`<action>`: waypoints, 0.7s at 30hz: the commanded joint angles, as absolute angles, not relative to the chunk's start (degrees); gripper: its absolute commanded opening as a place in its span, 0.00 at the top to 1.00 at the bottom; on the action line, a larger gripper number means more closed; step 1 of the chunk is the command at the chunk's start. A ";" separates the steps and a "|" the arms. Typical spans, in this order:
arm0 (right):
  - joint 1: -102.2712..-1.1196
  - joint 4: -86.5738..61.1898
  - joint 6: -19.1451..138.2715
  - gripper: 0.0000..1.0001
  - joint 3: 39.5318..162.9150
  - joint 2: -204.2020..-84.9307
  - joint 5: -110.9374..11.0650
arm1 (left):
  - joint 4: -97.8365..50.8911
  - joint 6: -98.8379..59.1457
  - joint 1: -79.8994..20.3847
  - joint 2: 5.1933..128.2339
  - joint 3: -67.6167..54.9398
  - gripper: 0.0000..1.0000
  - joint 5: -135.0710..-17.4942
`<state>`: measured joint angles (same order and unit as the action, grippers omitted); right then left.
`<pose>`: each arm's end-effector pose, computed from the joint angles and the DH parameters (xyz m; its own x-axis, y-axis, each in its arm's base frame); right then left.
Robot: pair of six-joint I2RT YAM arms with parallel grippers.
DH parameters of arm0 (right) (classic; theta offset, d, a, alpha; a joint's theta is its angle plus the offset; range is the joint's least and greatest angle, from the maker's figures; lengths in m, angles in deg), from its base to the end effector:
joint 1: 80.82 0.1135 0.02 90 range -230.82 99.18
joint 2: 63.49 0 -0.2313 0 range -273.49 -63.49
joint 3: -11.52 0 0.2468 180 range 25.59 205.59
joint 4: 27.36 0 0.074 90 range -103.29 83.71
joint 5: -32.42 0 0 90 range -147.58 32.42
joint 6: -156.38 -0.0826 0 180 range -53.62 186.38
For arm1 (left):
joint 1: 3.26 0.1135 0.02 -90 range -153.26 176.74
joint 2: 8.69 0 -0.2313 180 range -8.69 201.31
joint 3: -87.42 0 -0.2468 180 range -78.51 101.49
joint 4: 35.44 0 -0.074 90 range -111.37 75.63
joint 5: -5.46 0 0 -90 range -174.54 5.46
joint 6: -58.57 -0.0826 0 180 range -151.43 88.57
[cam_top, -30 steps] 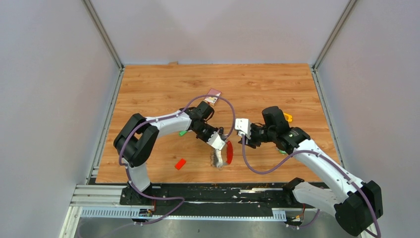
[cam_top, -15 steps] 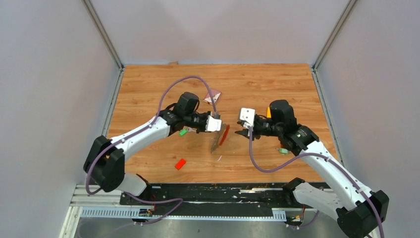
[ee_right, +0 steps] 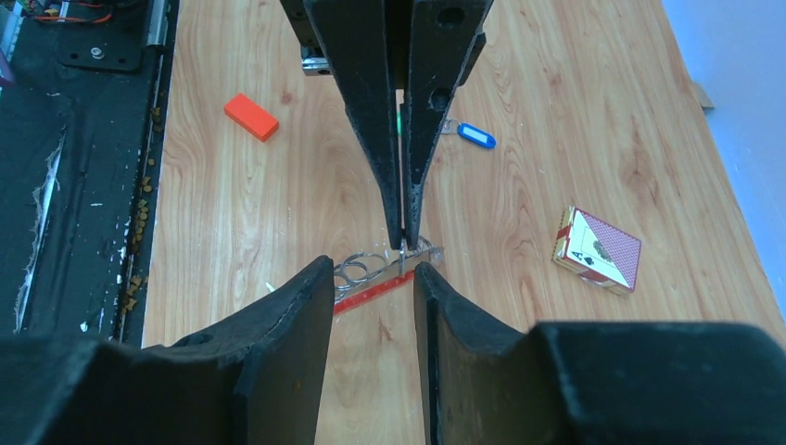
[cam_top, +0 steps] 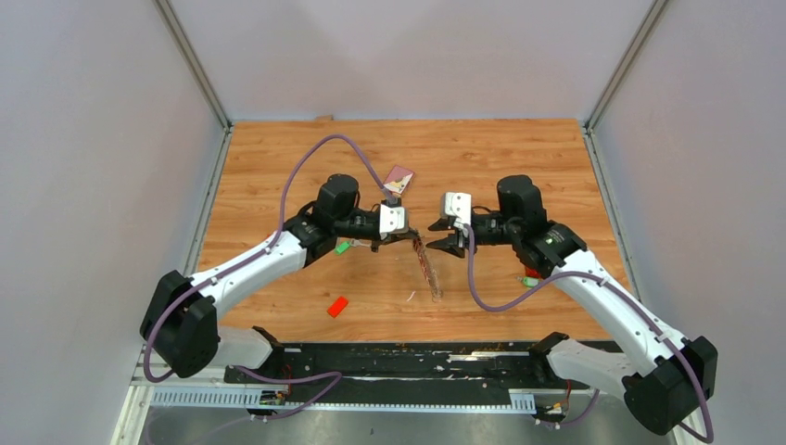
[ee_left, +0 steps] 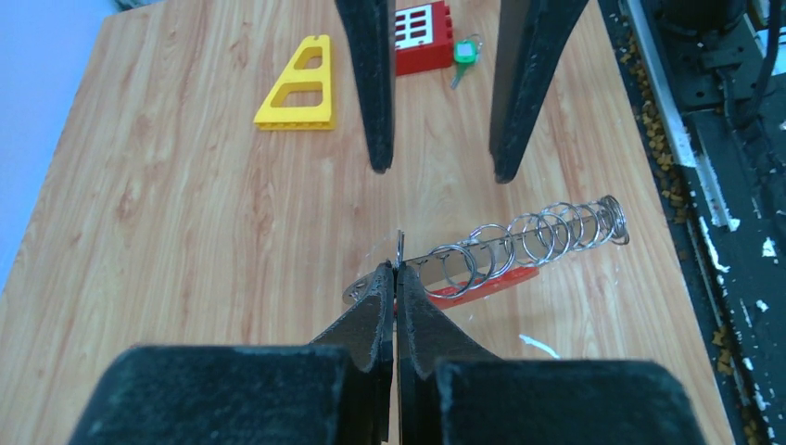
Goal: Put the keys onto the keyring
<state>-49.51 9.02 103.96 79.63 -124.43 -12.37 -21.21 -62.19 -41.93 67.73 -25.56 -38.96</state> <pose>0.1984 0.1893 0.2820 0.2156 -0.3717 -0.9029 -0.9638 0.0672 -0.2578 0.2207 -0.2522 0.2452 0.2160 0.2856 -0.9337 0.9749 -0.0098 0.2226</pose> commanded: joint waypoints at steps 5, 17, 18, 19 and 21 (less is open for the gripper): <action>-49.66 5.57 105.92 0.64 79.12 -126.41 -8.25 | -29.87 -55.48 -42.97 64.78 -27.49 1.00 -35.92; -49.65 6.51 108.26 0.67 77.93 -127.97 -9.14 | -36.50 -49.53 -43.01 64.52 -29.94 1.00 -34.92; -49.62 6.45 108.10 0.68 77.97 -127.99 -9.15 | -36.68 -49.45 -42.99 64.52 -30.06 1.00 -34.92; -49.65 6.41 108.05 0.68 77.97 -127.93 -9.15 | -36.81 -49.38 -42.98 64.52 -30.20 1.00 -34.89; -49.69 6.24 107.98 0.71 77.89 -127.91 -9.15 | -36.96 -49.31 -42.98 64.48 -30.32 1.00 -34.74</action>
